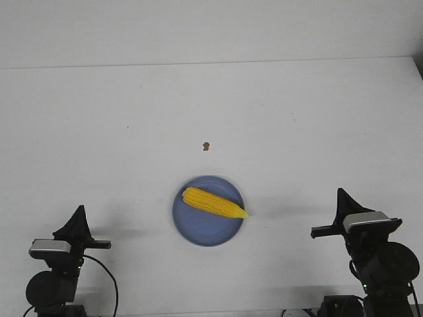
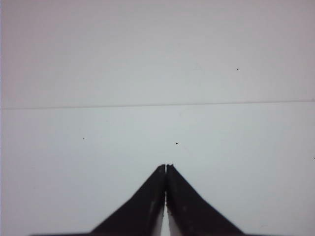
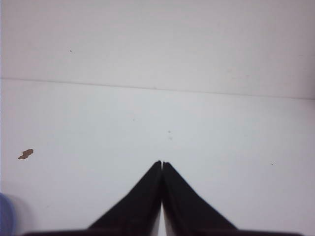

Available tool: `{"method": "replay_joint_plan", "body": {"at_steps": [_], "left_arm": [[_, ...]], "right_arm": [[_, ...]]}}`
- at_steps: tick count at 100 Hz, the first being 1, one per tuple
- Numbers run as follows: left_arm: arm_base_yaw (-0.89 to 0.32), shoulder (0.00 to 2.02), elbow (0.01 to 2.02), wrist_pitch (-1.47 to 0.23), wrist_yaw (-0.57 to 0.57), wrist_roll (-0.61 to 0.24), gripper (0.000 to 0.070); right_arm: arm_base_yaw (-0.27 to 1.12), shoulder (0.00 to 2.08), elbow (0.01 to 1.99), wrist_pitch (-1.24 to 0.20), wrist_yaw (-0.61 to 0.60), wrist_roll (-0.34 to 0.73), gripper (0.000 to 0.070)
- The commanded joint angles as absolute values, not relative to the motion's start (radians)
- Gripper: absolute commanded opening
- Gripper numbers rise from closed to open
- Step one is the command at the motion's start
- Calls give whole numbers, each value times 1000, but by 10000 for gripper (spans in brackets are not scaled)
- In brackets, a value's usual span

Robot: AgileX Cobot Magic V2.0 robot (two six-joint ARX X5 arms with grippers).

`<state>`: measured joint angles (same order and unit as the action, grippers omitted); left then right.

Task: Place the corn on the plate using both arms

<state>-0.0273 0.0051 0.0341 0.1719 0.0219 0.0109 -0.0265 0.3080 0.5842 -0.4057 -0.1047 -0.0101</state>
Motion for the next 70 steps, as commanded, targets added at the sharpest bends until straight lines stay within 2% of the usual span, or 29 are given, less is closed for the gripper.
{"method": "replay_joint_plan", "body": {"at_steps": [1,70], "left_arm": [[-26,3,14,182,19,7,6],[-25,3,14,182,19,7,6]], "right_arm": [[-26,308,588,-396,-104,0,2],[7,305,588,-395,-104,-3,2]]}}
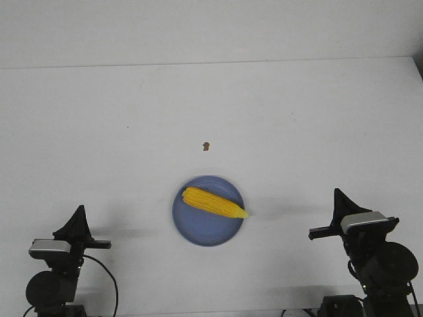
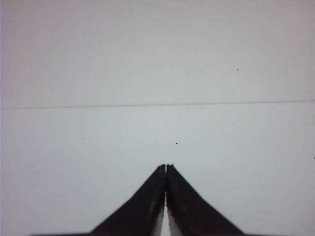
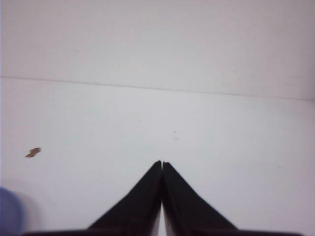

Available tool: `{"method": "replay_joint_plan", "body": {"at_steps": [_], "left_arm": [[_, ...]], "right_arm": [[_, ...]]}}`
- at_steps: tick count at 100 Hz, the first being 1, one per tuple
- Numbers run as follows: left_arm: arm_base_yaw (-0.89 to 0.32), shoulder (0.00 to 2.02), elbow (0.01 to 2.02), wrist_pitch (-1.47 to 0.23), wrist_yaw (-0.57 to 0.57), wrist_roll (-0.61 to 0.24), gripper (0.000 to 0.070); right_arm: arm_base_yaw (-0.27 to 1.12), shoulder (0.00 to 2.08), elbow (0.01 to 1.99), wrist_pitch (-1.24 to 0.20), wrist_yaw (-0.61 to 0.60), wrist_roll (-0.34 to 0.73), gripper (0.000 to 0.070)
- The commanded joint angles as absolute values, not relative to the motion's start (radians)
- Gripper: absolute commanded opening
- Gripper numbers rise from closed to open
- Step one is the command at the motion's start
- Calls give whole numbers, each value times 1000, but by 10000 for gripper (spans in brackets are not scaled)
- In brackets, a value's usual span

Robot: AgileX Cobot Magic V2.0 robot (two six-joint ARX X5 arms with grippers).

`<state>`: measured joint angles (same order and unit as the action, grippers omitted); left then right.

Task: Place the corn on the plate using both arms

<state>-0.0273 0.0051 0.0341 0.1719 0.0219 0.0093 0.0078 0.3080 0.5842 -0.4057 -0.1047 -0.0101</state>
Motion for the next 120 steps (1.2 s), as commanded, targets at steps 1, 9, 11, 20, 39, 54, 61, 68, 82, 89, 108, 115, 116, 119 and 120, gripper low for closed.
{"method": "replay_joint_plan", "body": {"at_steps": [1,9,11,20,39,54,61,68,82,89,108,115,116,119,120], "left_arm": [[-25,3,14,182,19,7,6],[-26,3,14,182,19,7,6],[-25,3,14,182,19,7,6],[-26,3,14,182,19,7,6],[-26,3,14,182,19,7,6],[-26,3,14,182,19,7,6],[-26,3,14,182,19,7,6],[-26,3,14,182,19,7,6],[-25,3,14,182,19,7,6],[-26,3,14,181,19,7,6],[-26,3,14,181,19,7,6],[-26,3,14,181,19,7,6],[-25,3,14,181,19,7,6],[-26,3,14,182,19,7,6],[-25,3,14,182,19,7,6]], "right_arm": [[7,303,588,-394,-104,-6,2],[7,291,582,-370,-104,-10,2],[7,286,578,-360,-103,-10,2],[6,244,537,-291,-104,-22,2],[5,123,410,-181,-104,-22,2],[-21,33,318,-149,-103,-22,2],[-34,0,286,-149,-101,-21,2],[-44,1,263,-133,-99,-22,2],[-47,1,212,-63,-100,-17,2],[-46,1,178,-9,-101,-17,2],[-44,1,74,140,-105,23,2],[-44,1,43,178,-105,43,2],[-43,1,39,183,-105,46,2],[-42,1,28,197,-104,55,2],[-41,1,25,202,-104,57,2]]}}
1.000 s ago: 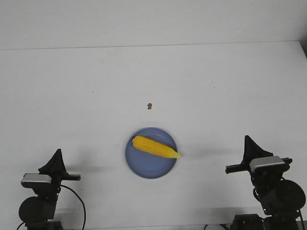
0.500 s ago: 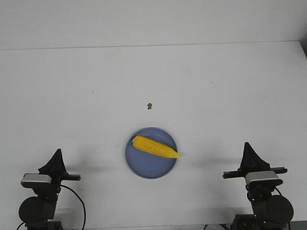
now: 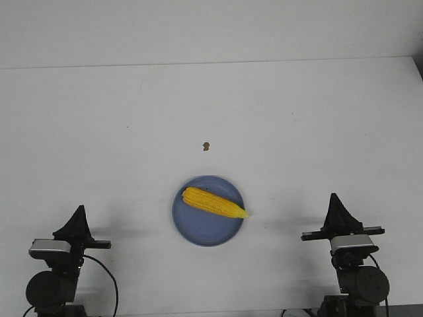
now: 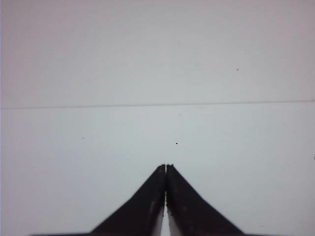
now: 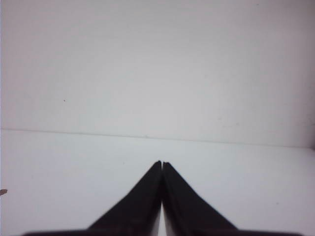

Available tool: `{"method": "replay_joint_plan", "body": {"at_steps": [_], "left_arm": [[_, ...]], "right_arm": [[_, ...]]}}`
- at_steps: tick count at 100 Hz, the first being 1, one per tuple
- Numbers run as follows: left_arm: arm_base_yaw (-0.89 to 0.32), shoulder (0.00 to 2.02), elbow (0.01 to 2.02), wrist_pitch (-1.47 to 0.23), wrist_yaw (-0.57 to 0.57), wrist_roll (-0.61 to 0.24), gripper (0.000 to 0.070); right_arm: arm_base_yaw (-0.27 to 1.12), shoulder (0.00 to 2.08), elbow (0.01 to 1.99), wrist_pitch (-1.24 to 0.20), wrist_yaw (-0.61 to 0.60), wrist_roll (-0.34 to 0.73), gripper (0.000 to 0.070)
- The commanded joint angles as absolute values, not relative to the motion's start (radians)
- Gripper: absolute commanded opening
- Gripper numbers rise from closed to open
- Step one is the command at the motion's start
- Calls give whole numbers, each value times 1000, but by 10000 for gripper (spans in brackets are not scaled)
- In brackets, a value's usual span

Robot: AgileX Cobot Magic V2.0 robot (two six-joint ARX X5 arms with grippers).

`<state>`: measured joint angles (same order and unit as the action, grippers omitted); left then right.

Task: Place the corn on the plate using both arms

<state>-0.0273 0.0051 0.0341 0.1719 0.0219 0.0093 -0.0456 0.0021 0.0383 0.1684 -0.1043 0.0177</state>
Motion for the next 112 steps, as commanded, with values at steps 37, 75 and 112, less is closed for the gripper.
{"method": "replay_joint_plan", "body": {"at_steps": [37,75,112], "left_arm": [[-26,3,14,181,19,7,6],[-25,3,14,181,19,7,6],[-25,3,14,181,19,7,6]], "right_arm": [[-26,1,12,233,-104,57,2],[-27,1,12,232,-104,57,2],[-27,1,12,232,-104,57,2]]}}
